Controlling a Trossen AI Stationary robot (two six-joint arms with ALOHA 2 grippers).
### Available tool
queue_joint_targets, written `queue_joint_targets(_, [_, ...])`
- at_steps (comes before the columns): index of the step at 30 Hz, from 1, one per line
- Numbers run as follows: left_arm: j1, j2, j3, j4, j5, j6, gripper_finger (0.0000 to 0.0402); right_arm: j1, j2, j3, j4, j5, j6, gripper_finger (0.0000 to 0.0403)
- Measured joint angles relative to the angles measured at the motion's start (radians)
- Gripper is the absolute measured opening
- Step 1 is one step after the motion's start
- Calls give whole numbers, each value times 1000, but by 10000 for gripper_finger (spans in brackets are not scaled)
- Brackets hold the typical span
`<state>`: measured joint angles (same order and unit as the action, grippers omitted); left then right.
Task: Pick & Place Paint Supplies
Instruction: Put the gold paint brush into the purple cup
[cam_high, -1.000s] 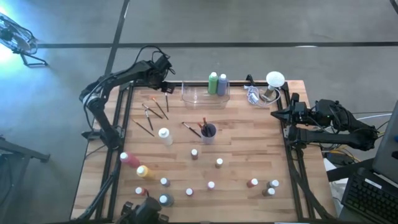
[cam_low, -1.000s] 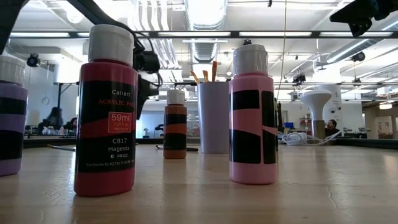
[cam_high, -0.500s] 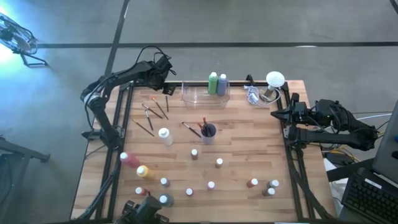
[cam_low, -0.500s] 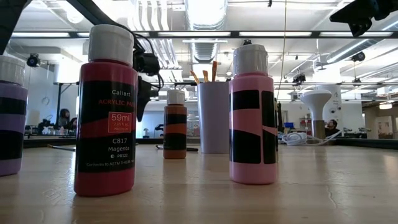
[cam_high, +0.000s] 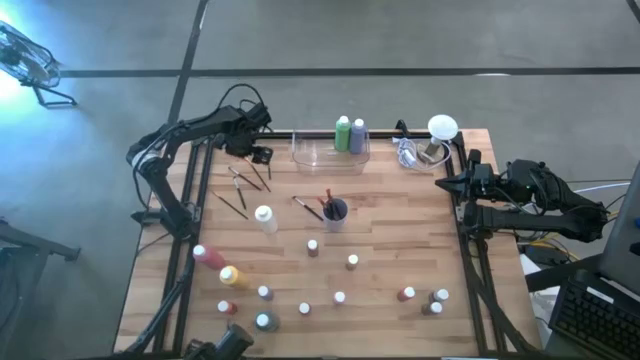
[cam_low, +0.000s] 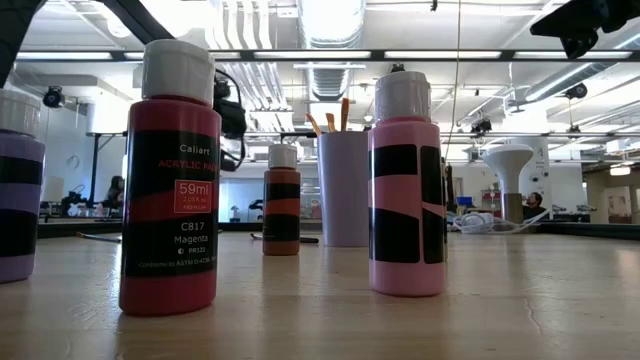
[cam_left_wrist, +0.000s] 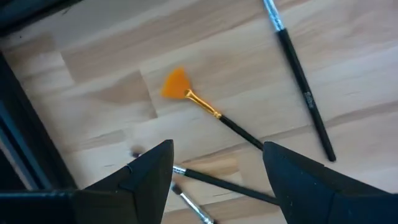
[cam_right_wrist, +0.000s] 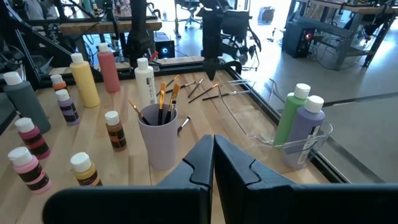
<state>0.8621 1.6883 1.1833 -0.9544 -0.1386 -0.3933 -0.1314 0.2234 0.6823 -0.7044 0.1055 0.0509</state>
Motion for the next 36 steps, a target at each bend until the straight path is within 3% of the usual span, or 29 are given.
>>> queue_joint_targets(12, [53, -85, -175, 202, 6, -68, 252, 0, 0, 0, 0, 0, -1, 8])
queue_joint_targets(21, [113, -84, -187, 309, 92, -123, 252, 0, 0, 0, 0, 0, -1, 8])
queue_joint_targets(36, [154, -55, -205, 352, 99, -157, 234, 0, 0, 0, 0, 0, 0, 8])
